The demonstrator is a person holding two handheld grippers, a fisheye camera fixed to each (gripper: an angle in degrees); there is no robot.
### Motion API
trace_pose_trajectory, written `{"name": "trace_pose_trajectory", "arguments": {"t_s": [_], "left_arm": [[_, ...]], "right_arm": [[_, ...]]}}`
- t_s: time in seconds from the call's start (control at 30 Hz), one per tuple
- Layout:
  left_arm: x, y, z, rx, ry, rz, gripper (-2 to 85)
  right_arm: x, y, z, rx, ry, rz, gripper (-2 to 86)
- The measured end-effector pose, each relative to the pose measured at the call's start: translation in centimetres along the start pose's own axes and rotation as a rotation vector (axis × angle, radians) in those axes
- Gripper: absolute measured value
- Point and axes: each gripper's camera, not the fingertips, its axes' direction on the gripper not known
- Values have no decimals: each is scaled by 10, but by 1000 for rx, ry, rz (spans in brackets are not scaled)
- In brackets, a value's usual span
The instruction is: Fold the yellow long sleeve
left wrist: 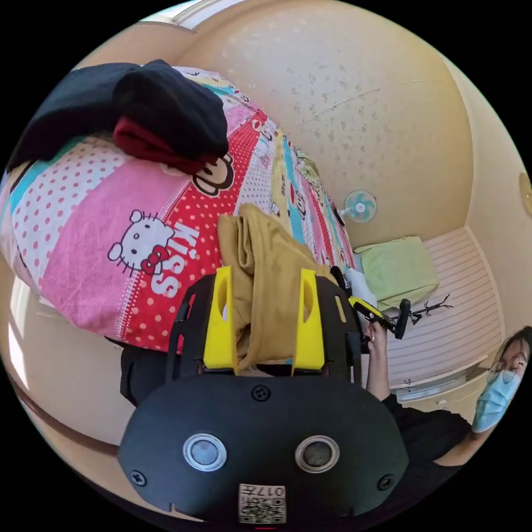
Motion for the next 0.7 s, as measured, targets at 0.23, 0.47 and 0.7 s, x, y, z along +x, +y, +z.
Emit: {"name": "trace_pose_trajectory", "arguments": {"t_s": [0.23, 0.47, 0.7], "left_arm": [[-6, 64, -3, 71, -22, -128, 73], [-24, 80, 53, -10, 187, -301, 125], [117, 64, 27, 225, 24, 29, 53]], "right_arm": [[-28, 47, -48, 148, 108, 176, 82], [-101, 88, -9, 274, -38, 53, 39], [-138, 139, 27, 284, 159, -87, 10]]}}
